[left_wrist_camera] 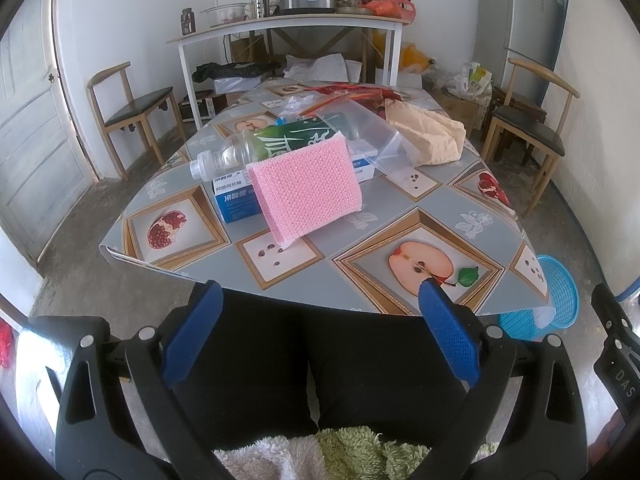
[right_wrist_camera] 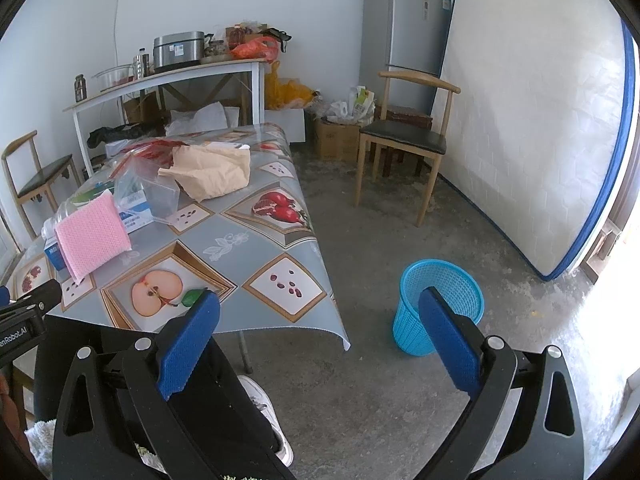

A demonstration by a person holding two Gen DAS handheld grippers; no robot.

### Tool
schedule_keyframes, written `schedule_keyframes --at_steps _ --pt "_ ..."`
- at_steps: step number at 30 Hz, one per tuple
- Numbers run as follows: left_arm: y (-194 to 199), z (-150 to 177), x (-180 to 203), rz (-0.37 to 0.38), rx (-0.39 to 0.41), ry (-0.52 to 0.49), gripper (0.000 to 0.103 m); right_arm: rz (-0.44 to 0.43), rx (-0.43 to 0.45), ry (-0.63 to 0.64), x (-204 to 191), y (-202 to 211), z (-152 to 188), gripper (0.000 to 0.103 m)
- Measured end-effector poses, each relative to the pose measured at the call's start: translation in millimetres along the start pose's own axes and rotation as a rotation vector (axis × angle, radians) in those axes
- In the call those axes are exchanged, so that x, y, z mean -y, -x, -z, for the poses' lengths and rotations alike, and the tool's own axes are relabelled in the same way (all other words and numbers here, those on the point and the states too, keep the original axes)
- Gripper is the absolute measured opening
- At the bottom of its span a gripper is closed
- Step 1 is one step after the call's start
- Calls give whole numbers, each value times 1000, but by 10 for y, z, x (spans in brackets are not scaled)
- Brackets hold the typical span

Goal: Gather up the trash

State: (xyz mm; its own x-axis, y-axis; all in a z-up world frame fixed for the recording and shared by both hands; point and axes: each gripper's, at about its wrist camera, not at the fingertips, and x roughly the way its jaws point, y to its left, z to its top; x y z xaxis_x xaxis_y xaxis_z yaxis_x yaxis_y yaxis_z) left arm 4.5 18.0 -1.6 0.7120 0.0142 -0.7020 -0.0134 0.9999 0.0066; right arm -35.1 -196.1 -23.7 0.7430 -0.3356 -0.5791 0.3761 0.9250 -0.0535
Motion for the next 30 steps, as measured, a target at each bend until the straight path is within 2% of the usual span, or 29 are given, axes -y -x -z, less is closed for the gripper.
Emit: schedule_keyframes --at_steps 30 --pt "-4 -1 5 -3 -3 3 94 -1 9 9 -1 17 -19 97"
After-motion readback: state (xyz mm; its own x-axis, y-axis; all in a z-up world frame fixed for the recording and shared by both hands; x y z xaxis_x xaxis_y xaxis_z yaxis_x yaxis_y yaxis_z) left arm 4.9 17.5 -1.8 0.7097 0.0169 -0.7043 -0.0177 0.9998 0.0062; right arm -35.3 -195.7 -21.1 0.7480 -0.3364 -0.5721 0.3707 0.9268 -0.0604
